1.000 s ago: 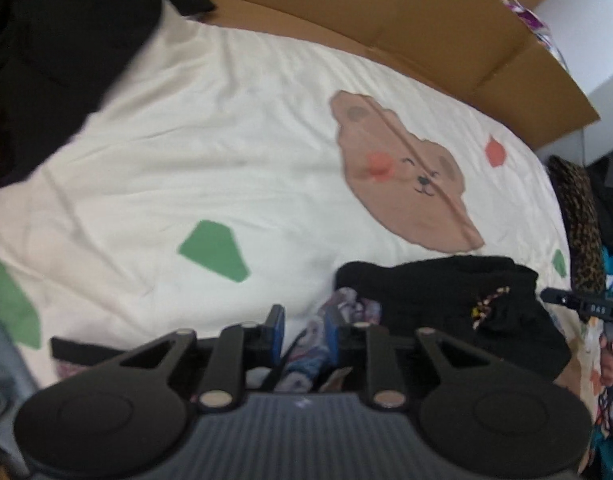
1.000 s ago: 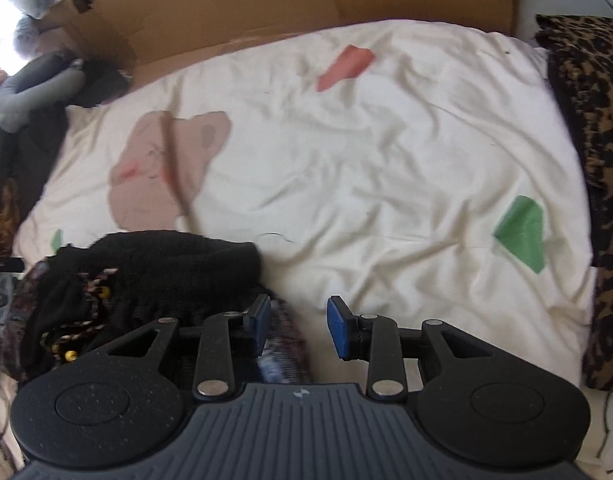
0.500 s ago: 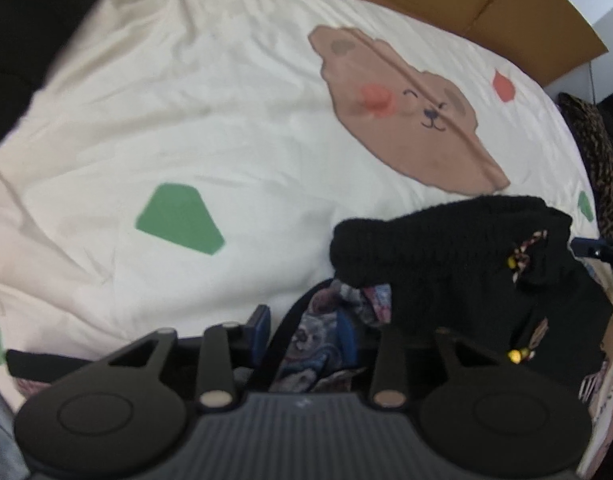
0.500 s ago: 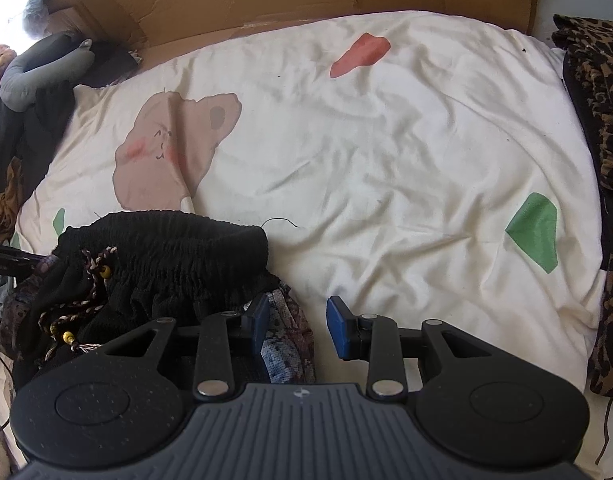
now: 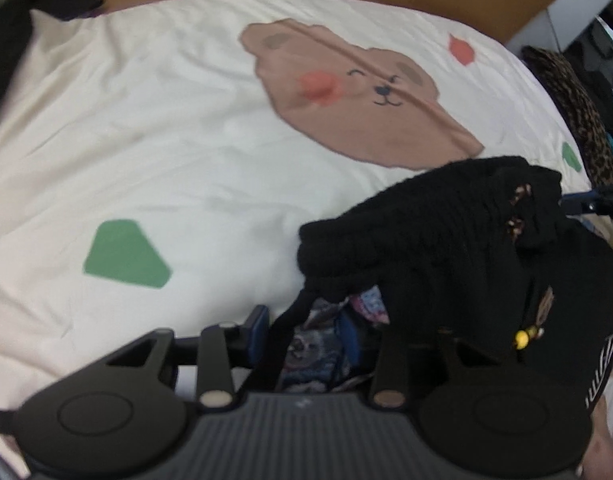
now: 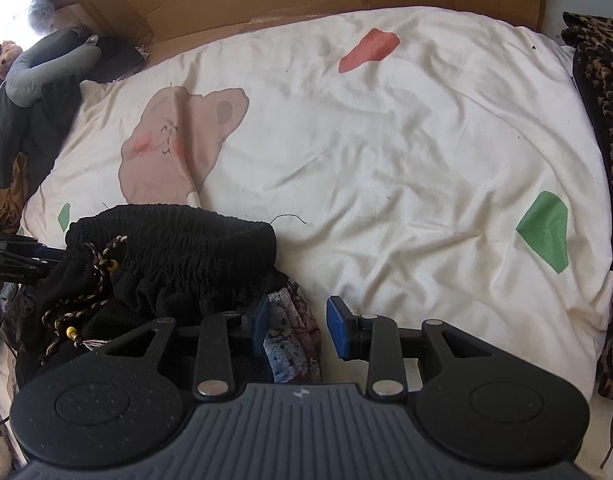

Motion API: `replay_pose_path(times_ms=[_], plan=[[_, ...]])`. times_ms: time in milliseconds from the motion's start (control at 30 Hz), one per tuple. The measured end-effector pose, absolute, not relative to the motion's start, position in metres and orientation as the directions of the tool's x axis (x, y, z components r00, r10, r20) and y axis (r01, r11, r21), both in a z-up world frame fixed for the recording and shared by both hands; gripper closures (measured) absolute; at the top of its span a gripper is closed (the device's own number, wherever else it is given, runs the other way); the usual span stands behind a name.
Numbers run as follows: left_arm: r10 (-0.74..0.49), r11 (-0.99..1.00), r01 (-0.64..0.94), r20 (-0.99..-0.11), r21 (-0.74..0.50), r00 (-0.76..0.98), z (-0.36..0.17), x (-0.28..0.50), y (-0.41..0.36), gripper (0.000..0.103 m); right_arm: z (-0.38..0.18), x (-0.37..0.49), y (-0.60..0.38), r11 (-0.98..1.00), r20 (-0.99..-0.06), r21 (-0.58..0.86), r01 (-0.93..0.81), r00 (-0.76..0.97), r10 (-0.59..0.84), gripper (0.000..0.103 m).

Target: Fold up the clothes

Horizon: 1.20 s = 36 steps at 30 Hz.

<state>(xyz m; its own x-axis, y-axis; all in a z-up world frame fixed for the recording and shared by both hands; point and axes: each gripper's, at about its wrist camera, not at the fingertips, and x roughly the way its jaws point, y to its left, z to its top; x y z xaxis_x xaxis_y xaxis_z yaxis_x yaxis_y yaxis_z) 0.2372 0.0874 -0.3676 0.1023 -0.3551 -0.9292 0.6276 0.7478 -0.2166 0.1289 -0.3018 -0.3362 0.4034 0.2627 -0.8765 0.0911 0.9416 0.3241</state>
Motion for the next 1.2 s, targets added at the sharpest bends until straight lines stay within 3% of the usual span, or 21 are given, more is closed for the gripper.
replay_pose_path(times_ms=[133,167,200,300,700,1033,1200], plan=[[-0.372,0.744,0.627,-0.922,-0.228,0.105,-0.368,0.240,0.087,0.068,-0.338,0.130,-0.299,0.941,-0.876,0.329,0.082,0.398,0.271,0.064],[-0.374,0.746,0.626,-0.921,-0.229,0.108,-0.368,0.241,0.088,0.086,-0.338,0.130,-0.299,0.941,-0.875,0.331,0.077,0.398,0.275,0.064],[-0.381,0.747,0.620,-0.919,-0.240,0.103,-0.367,0.241,0.090,0.094,-0.338,0.130,-0.298,0.940,-0.874,0.333,0.073,0.397,0.278,0.064],[-0.389,0.748,0.620,-0.913,-0.236,0.123,-0.360,0.242,0.093,0.098,-0.336,0.130,-0.298,0.940,-0.871,0.335,0.067,0.401,0.283,0.064],[-0.350,0.783,0.603,-0.909,-0.152,0.225,-0.321,0.252,0.118,0.099,-0.335,0.134,-0.297,0.929,-0.848,0.363,0.064,0.436,0.301,0.064],[-0.333,0.788,0.600,-0.915,-0.138,0.227,-0.325,0.255,0.116,0.099,-0.331,0.158,-0.300,0.972,-0.853,0.233,0.029,0.487,0.190,0.064],[-0.337,0.790,0.597,-0.914,-0.144,0.225,-0.325,0.256,0.117,0.099,-0.341,0.158,-0.291,0.972,-0.865,0.232,-0.019,0.452,0.216,0.064]])
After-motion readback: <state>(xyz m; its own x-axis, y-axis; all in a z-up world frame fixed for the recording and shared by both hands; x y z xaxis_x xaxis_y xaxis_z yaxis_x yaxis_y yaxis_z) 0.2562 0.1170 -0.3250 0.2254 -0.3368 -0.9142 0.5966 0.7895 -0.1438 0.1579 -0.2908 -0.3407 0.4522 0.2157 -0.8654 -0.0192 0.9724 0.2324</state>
